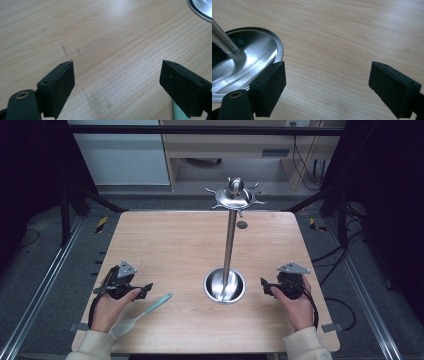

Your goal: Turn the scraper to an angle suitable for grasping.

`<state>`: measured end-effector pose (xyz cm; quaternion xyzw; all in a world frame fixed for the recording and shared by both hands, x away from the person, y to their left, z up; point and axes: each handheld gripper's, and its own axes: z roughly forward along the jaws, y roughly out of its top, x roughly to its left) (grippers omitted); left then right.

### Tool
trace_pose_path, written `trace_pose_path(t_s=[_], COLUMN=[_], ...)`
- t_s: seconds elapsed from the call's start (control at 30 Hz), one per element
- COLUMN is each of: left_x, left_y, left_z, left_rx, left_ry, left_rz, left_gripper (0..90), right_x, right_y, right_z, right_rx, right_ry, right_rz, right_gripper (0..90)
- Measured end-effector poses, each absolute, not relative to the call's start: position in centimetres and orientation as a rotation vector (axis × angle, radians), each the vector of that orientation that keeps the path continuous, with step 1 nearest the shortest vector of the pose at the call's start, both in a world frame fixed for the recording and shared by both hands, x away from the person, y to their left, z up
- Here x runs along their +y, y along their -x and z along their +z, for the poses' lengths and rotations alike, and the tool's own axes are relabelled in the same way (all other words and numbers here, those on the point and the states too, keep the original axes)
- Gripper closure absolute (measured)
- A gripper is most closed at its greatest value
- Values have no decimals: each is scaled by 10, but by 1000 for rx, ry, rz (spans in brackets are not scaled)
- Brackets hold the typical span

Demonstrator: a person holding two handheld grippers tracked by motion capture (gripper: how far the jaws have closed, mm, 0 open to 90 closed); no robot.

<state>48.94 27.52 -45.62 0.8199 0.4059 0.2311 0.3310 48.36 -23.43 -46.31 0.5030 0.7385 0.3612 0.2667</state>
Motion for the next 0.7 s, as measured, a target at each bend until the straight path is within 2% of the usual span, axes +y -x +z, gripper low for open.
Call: trace_pose_path(t_s=[0.2,0.33,0.53,0.57,0.63,0.7], left_x=[260,253,243,243,242,242], left_y=[-487,-485,-482,-481,-481,-480], left_z=[-459,-459,-460,-460,-462,-462], left_rx=[1026,994,942,934,925,914], left_ry=[-2206,-2244,-2288,-2301,-2311,-2322], left_rz=[589,580,539,533,515,487], left_gripper=[177,259,490,490,622,706], right_x=[-235,-234,-234,-234,-234,-234], right_y=[-484,-483,-484,-484,-484,-484], right_z=[-463,-463,-463,-463,-463,-463], right_rx=[1998,1995,1998,1998,1997,1997], right_ry=[-1349,-1359,-1355,-1355,-1356,-1357], right_rz=[975,975,975,975,975,976], right_gripper=[148,150,152,153,155,156])
